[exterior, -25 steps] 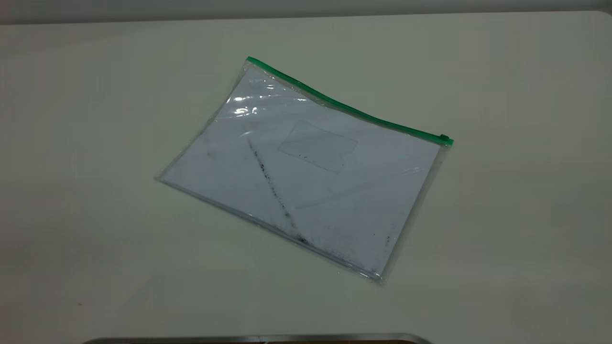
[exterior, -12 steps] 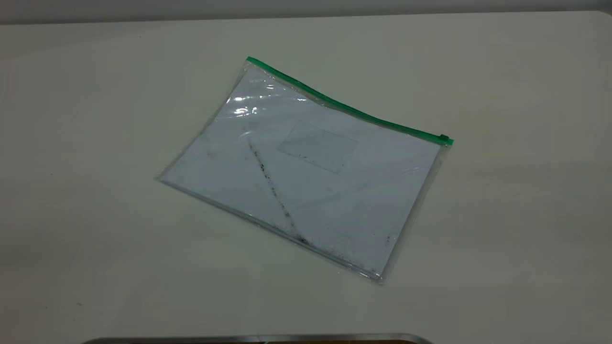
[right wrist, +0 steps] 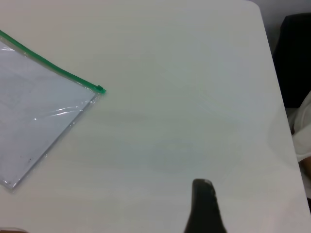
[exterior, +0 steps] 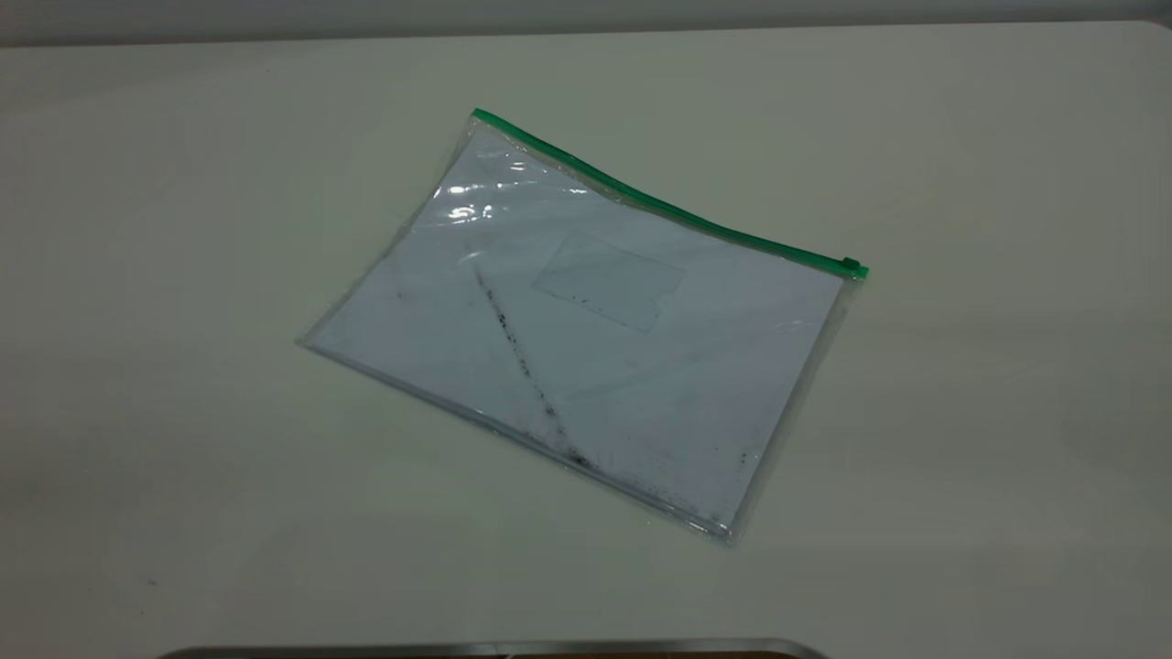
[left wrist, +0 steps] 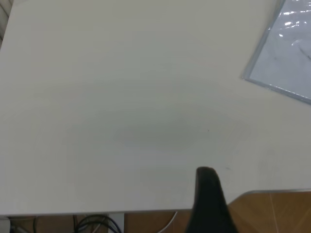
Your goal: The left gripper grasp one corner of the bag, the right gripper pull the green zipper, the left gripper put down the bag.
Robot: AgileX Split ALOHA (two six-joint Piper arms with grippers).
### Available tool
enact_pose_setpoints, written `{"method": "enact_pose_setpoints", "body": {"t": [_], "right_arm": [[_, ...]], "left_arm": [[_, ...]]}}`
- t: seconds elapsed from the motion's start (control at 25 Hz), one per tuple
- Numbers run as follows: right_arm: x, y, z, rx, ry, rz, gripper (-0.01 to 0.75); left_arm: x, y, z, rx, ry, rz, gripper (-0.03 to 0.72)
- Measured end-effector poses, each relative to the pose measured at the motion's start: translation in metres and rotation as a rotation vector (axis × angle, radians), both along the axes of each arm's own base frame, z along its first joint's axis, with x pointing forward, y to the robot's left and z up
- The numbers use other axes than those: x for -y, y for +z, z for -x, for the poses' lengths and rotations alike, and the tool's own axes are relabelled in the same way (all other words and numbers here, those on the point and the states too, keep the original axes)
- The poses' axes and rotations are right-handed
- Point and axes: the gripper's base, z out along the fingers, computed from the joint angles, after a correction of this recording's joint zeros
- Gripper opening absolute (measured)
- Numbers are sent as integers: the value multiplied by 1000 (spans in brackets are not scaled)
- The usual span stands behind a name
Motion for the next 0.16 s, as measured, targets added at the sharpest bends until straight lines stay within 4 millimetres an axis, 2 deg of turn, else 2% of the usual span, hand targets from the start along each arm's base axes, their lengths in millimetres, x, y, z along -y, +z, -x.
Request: {"method": "enact_pose_setpoints", "body": {"t": [0.16], "right_arm": [[0, 0, 0, 0, 0, 0, 578]], "left_arm": [[0, 0, 0, 0, 0, 0, 590]]}}
